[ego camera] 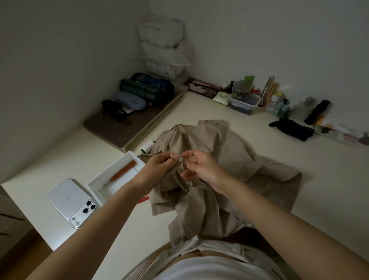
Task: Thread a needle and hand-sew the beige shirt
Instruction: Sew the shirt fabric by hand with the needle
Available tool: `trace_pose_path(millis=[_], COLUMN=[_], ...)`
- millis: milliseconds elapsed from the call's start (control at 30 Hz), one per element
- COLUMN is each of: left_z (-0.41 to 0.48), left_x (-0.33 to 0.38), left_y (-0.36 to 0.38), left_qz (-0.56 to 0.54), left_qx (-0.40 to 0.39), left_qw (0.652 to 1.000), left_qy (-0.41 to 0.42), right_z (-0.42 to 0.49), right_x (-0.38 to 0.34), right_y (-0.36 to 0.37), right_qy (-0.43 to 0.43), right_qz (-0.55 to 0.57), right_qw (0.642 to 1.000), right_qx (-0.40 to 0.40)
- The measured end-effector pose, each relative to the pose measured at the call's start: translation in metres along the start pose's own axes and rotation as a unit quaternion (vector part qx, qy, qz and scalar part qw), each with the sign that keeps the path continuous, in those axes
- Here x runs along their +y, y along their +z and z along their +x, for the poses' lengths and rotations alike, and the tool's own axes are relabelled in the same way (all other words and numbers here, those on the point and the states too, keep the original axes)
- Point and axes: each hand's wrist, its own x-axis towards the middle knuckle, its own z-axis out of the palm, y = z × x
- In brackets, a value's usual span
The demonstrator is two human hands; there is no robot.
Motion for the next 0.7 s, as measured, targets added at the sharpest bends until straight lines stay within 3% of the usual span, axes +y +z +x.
trace_pose_path(millis=[400,700], left_z=[-0.0043,-0.0088], left_x=[0.0042,0.0034], left_y=[-0.0022,-0.0038], left_qz=[-0.047,0.019], left_qx=[0.0,0.028], left_qw=[0.998,0.997], left_qy=[0.034,0.071], right_z=[0.0056,0.0079], right_x=[-0.0059,-0.0014], right_y=[-0.001,-0.0042], right_qy=[-0.011,-0.024], right_qz=[-0.127,-0.182], right_qw=[0.992,0.982], right_qx=[-0.003,-0.043])
